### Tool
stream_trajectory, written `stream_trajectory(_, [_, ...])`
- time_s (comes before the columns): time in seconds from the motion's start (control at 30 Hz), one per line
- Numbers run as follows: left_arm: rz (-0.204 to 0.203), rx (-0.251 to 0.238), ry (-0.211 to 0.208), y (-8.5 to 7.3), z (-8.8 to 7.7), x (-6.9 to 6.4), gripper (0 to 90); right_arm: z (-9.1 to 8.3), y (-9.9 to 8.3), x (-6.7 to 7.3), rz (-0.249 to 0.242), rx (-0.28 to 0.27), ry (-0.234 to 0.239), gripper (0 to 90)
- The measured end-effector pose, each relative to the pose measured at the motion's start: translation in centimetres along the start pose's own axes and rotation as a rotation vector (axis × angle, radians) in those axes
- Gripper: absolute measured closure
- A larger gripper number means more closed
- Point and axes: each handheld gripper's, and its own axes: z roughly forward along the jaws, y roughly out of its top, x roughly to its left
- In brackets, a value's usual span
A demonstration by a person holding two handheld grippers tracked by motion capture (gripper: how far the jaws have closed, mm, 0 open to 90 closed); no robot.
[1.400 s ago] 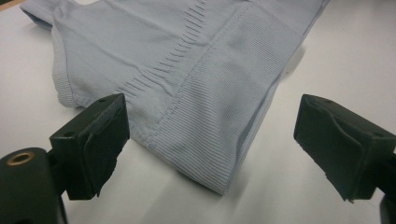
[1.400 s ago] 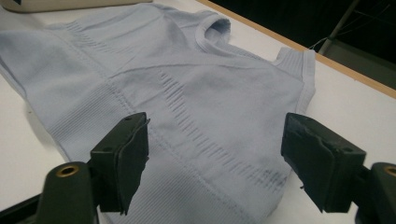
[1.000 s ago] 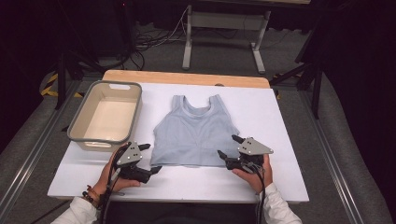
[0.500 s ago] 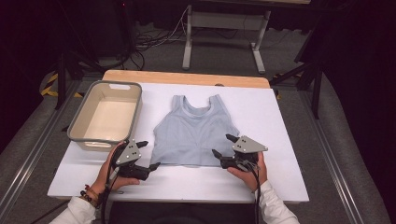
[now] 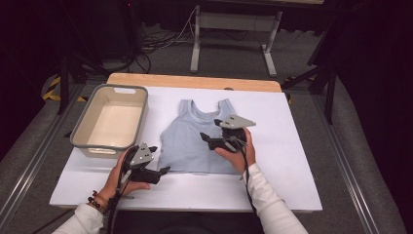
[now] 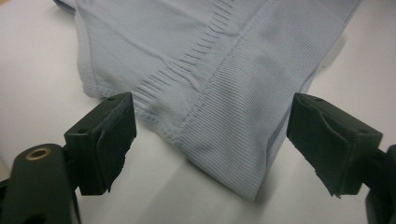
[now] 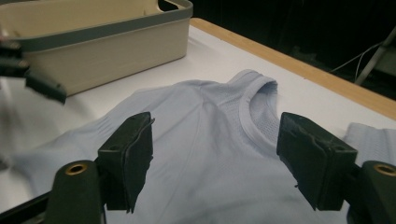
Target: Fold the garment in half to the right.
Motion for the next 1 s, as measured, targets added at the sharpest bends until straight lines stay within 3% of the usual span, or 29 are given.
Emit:
stream_trajectory(0.1, [-0.02,-0.001,-0.03,0.1,0.5,0.2,16.8,2.9,1.1,-0.4,0.014,0.052,0.009,27.7])
stream_trajectory(0.2, [-0.021,0.038,-0.037,0.1,1.3,0.3,20.6,5.9,2.8,-1.2,0.047,0.098,0.005,29.5])
stream_trajectory(0.23, [-0.021,0.038,-0.037,0.1,1.3,0.3,22.5,5.9,2.8,-1.2,0.047,0.098,0.005,29.5])
stream_trajectory(0.33, [-0.02,0.081,-0.058,0.1,1.8,0.4,27.3,8.1,4.3,-1.2,0.054,0.12,0.006,35.0])
stream_trajectory(0.4, [0.001,0.095,-0.056,0.1,1.7,0.4,30.3,9.5,4.9,-1.3,0.051,0.13,0.005,39.2])
stream_trajectory(0.53, [-0.032,0.109,-0.082,0.0,1.7,1.0,32.9,12.3,5.2,-1.7,0.032,0.181,-0.026,38.2])
stream_trajectory(0.57, [-0.039,0.11,-0.087,0.0,1.8,1.0,33.3,13.6,5.1,-2.0,0.05,0.216,-0.033,37.7])
stream_trajectory(0.67, [-0.061,0.13,-0.101,0.0,1.7,1.2,32.9,14.6,5.1,-2.2,0.066,0.229,-0.048,36.0])
stream_trajectory(0.7, [-0.063,0.132,-0.103,0.0,1.7,1.1,33.8,15.6,5.0,-2.4,0.107,0.244,-0.041,36.3])
stream_trajectory(0.77, [-0.055,0.135,-0.107,0.0,1.6,1.1,34.8,16.0,5.0,-2.4,0.119,0.255,-0.045,35.9])
stream_trajectory(0.9, [-0.048,0.136,-0.119,0.0,1.5,1.0,44.1,18.2,4.2,-2.4,0.099,0.381,-0.07,39.5])
stream_trajectory(1.0, [-0.046,0.132,-0.135,0.0,1.4,0.9,50.7,18.6,3.8,-2.7,0.126,0.412,-0.073,42.0])
